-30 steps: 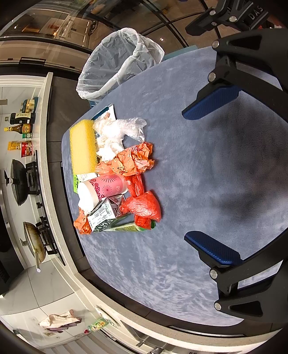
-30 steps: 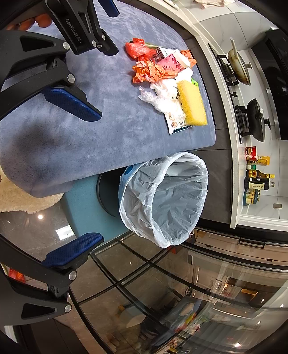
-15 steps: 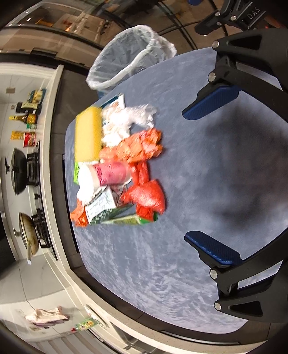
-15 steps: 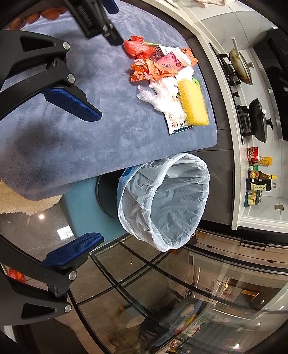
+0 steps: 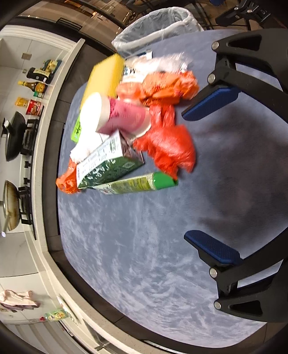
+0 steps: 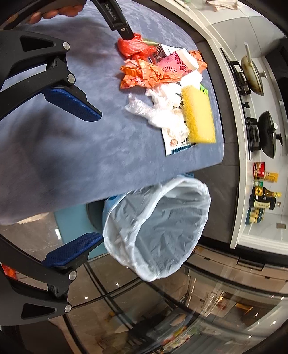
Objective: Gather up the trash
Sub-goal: 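Grasp the red plastic bag with the left tool while the right tool grasps white plastic wrap, then carry both held items over the bin and open both tools to drop them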
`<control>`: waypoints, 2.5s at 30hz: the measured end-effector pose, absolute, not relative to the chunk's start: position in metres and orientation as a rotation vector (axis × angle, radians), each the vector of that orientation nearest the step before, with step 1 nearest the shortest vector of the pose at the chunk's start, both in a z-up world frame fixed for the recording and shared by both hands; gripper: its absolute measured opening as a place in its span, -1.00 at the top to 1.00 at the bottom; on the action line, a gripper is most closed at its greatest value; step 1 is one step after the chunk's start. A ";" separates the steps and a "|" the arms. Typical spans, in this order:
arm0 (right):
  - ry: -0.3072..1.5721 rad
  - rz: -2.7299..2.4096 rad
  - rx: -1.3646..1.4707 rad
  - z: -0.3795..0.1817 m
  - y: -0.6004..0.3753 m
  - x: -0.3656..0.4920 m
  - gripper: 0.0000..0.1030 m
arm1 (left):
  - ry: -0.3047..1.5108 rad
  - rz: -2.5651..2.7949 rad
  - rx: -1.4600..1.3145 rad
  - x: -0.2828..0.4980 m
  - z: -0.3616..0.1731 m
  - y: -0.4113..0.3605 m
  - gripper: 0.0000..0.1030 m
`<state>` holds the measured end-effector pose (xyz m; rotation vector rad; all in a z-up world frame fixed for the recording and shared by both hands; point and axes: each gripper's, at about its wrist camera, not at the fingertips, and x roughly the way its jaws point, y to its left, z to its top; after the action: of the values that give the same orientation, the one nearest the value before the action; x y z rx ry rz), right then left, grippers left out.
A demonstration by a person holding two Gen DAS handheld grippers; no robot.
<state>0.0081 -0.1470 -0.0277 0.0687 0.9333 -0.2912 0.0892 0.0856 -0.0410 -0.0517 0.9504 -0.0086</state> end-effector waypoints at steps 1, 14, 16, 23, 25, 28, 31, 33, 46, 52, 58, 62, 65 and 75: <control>0.933 -0.284 0.068 -0.029 -0.144 0.014 -0.86 | 0.955 -0.017 -0.055 0.094 -0.044 0.086 -0.73; 0.960 -0.196 0.119 -0.049 -0.127 0.086 -0.28 | 1.007 -0.135 -0.079 0.120 -0.061 0.076 0.06; 0.953 -0.180 0.125 -0.050 -0.123 0.095 -0.17 | 1.010 -0.143 -0.087 0.120 -0.060 0.078 0.10; 0.958 -0.103 0.142 -0.057 -0.107 0.113 0.06 | 1.004 -0.187 -0.080 0.111 -0.050 0.079 0.43; 0.976 -0.094 0.141 -0.062 -0.104 0.115 0.45 | 1.008 -0.190 -0.074 0.108 -0.049 0.079 0.43; 0.998 -0.074 0.165 -0.067 -0.105 0.111 0.83 | 1.015 -0.191 -0.083 0.104 -0.048 0.082 0.46; 0.973 -0.068 0.158 -0.060 -0.108 0.099 0.89 | 1.012 -0.194 -0.083 0.097 -0.043 0.084 0.47; 0.960 -0.065 0.155 -0.052 -0.111 0.090 0.90 | 1.007 -0.193 -0.075 0.090 -0.039 0.085 0.47; 0.856 -0.111 0.202 0.000 -0.159 0.025 0.92 | 0.952 -0.218 -0.078 0.051 0.008 0.076 0.48; 0.814 -0.203 0.237 0.012 -0.210 0.015 0.92 | 0.891 -0.307 -0.035 0.057 0.039 0.034 0.48; 0.819 -0.291 0.256 0.004 -0.266 0.029 0.92 | 0.832 -0.436 0.044 0.079 0.056 -0.047 0.48; 0.834 -0.324 0.265 -0.006 -0.291 0.041 0.92 | 0.823 -0.505 0.080 0.097 0.051 -0.103 0.48; 0.858 -0.325 0.291 -0.016 -0.310 0.051 0.91 | 0.839 -0.544 0.096 0.113 0.041 -0.143 0.48; 0.873 -0.351 0.314 -0.039 -0.343 0.070 0.43 | 0.948 -0.586 0.134 0.152 -0.008 -0.219 0.43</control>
<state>0.0700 -0.3426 -0.0387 0.3138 0.8735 -0.3505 0.1517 -0.2188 -0.0079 0.1340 0.9485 -0.5858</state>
